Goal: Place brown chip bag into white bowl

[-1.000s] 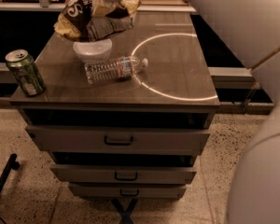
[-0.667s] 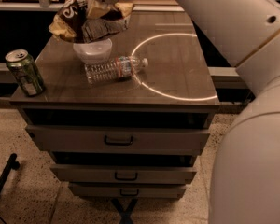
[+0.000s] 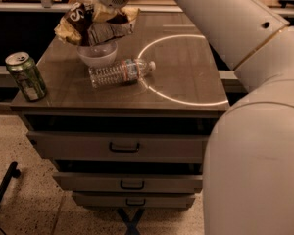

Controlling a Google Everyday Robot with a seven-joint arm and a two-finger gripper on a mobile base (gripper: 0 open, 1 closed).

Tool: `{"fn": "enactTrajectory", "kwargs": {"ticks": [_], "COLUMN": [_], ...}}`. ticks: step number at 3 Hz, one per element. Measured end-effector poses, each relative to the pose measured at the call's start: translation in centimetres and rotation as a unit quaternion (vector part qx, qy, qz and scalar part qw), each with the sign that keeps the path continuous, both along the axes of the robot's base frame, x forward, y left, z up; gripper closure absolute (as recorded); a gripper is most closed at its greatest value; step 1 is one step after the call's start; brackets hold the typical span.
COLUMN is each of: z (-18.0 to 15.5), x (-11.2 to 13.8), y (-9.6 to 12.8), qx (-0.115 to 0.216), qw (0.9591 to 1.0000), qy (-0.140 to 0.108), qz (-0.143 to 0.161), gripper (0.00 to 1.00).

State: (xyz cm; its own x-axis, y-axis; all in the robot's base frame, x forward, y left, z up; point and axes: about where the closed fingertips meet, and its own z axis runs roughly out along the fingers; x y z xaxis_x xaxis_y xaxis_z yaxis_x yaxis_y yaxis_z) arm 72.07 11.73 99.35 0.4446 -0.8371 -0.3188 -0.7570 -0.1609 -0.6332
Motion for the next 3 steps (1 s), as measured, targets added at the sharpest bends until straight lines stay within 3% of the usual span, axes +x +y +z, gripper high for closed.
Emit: {"fn": "enactTrajectory", "kwargs": {"ticks": [1, 2, 3], "z": [-0.88, -1.38, -1.60], "x": [0.69, 1.02, 1.01], "y": [-0.51, -1.18, -0.95], "qx": [-0.012, -0.015, -0.016], "qw": [0.9999, 0.9998, 0.9998], "qy": [-0.006, -0.005, -0.003], "qz": [0.007, 0.011, 0.012], "gripper": [1.00, 0.87, 0.63]}}
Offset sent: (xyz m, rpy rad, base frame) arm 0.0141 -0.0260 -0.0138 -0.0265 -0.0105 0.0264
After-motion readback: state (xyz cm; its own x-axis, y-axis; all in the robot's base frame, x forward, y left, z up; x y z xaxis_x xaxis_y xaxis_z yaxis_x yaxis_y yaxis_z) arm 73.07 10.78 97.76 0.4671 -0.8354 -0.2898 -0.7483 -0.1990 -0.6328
